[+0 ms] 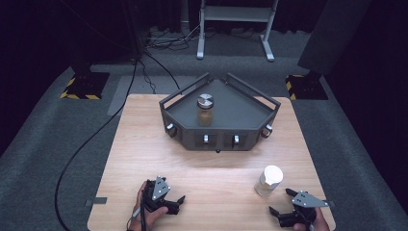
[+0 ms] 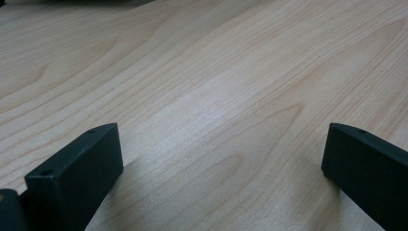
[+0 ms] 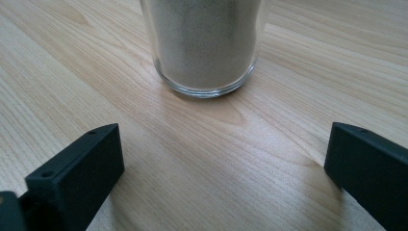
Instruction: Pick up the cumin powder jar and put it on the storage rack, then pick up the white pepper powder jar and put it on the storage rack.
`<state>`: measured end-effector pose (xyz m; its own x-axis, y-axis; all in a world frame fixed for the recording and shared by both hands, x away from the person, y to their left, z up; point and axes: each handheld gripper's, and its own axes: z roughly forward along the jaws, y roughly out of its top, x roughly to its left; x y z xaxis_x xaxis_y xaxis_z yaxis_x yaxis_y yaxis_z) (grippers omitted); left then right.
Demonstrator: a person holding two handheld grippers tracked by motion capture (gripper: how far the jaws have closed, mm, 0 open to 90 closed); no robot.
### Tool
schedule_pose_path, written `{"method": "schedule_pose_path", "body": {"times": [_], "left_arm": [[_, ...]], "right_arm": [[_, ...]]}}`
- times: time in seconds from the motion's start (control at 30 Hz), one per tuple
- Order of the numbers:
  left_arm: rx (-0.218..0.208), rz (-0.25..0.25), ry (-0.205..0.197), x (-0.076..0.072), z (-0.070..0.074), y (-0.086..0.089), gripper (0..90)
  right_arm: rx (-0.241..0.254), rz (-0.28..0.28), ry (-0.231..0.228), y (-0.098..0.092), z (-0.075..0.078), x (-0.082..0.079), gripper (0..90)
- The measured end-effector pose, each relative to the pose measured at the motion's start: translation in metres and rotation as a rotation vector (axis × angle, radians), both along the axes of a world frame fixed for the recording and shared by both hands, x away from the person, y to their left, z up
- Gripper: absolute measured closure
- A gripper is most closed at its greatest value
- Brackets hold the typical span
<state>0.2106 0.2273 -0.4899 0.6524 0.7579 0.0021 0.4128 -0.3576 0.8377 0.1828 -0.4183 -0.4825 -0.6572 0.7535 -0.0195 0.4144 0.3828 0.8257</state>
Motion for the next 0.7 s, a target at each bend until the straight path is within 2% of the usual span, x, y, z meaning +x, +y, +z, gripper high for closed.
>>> {"method": "schedule_pose_path", "body": {"times": [0.7], "left_arm": [[0.003, 0.010, -0.001, -0.0011, 0.0002, -0.0015, 0.4]], "right_arm": [[0.000, -0.001, 0.000, 0.0001, 0.0000, -0.0001, 0.0]]}}
